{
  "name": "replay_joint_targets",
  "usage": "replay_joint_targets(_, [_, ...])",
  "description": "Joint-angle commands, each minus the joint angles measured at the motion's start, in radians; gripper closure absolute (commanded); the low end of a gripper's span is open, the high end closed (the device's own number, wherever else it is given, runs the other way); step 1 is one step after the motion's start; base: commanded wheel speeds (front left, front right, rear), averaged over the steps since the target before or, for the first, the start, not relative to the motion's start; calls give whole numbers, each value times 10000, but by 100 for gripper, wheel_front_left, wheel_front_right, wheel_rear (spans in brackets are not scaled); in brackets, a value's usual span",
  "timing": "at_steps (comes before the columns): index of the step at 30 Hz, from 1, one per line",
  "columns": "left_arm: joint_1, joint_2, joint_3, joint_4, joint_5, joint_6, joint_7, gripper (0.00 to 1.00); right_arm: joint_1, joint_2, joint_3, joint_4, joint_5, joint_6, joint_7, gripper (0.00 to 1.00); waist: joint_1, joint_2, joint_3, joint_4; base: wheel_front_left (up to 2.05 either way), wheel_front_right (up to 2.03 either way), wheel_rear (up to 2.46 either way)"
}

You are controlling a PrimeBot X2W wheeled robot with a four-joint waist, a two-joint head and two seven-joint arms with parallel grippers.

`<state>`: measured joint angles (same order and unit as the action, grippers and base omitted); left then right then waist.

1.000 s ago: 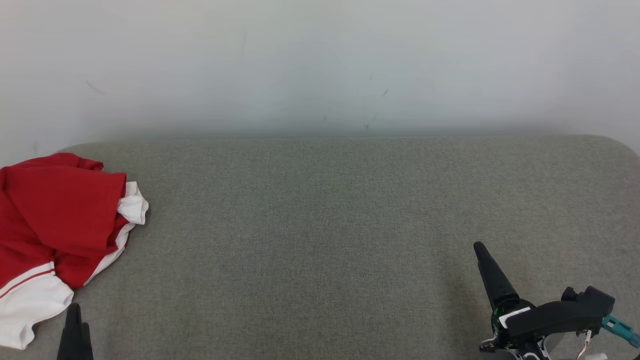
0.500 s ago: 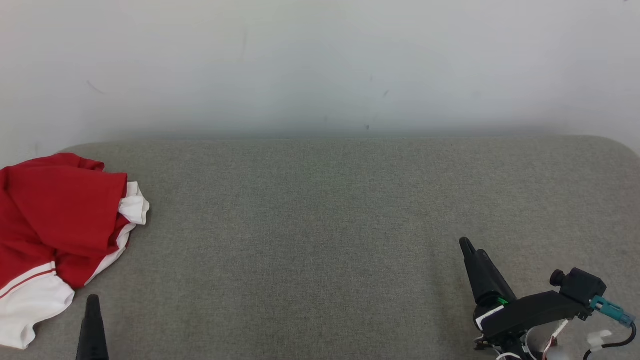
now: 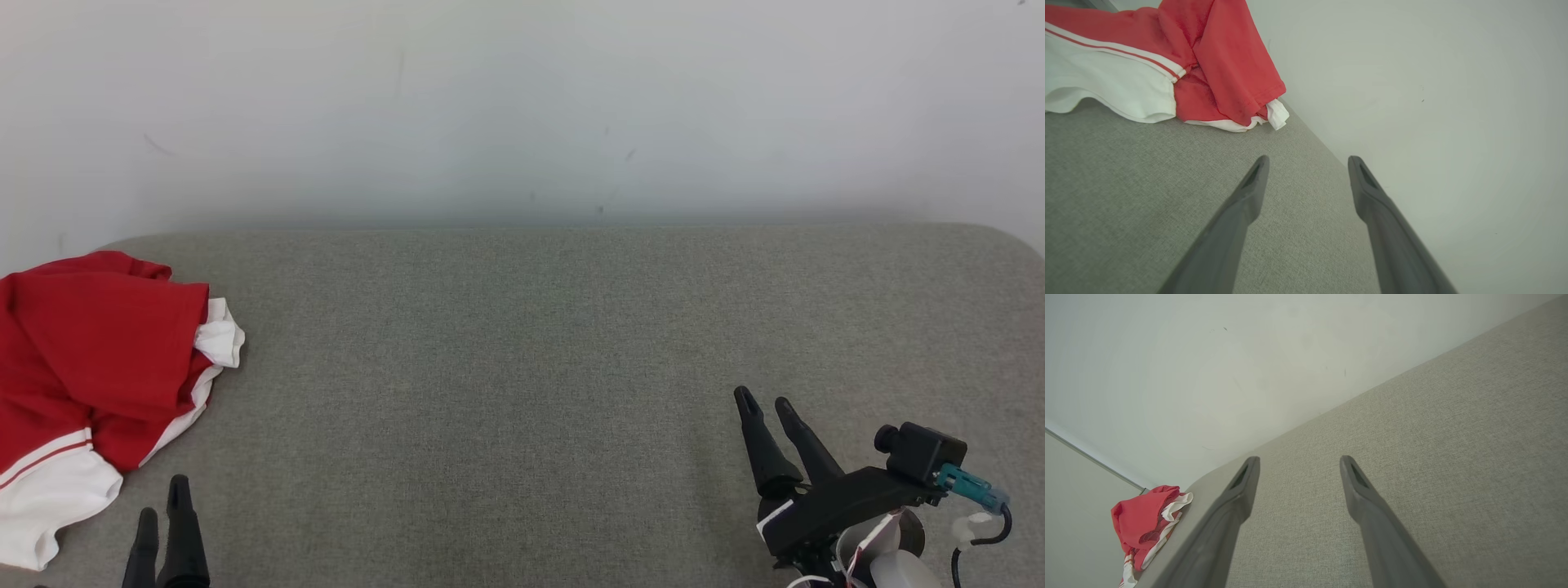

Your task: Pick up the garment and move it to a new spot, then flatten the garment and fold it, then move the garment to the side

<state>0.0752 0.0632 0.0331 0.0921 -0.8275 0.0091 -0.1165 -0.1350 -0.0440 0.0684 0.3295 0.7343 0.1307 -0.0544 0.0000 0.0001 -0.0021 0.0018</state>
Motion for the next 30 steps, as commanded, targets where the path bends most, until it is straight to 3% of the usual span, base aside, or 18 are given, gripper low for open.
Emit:
replay_joint_targets(1, [-236,156,-39,-40,365,61,-46,0,-278,-53,-3,-27,-403,0,-91,0,0,-1,0,-1,0,0,0])
replay_joint_targets(30, [-504,976,-878,73,3569,414,449,0,-646,-73,-24,415,-3495,0,-52,0,0,-1,-107,11,0,0,0])
